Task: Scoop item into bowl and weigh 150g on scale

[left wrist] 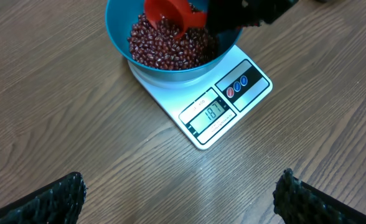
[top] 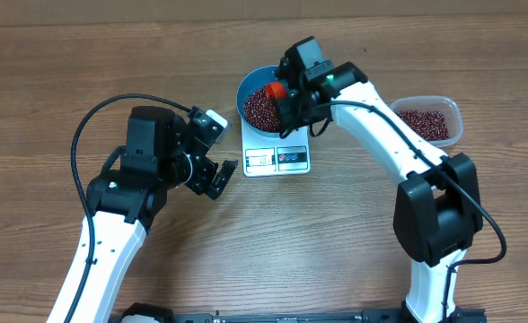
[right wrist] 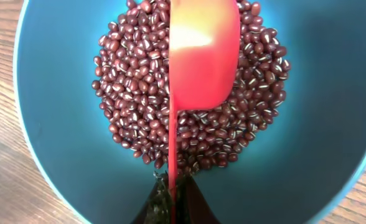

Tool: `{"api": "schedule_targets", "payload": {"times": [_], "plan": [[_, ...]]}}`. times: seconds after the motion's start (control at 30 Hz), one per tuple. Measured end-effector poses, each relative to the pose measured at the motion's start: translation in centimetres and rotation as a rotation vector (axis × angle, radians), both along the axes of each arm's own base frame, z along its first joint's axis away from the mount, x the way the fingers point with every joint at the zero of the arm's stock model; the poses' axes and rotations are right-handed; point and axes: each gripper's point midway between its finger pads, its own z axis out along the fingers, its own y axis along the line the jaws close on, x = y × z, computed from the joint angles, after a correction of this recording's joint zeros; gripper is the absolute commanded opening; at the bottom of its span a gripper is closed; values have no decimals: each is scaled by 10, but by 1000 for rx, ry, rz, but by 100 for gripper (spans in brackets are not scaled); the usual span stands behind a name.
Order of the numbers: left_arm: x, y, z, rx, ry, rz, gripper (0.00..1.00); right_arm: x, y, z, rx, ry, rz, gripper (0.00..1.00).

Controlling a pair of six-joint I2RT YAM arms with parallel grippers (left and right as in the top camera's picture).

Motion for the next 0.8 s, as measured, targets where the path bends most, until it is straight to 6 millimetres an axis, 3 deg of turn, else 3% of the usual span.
{"api": "schedule_targets", "payload": {"times": [0.23,0.53,0.8], "plan": [[0,0,0,0,0,0,100,-3,2,6,62,27,5,4],[0,0,0,0,0,0,100,-7,-9,35,159,44,-11,4],[0,0,0,0,0,0,100,-7,-9,38,195,59,-10,4]]}}
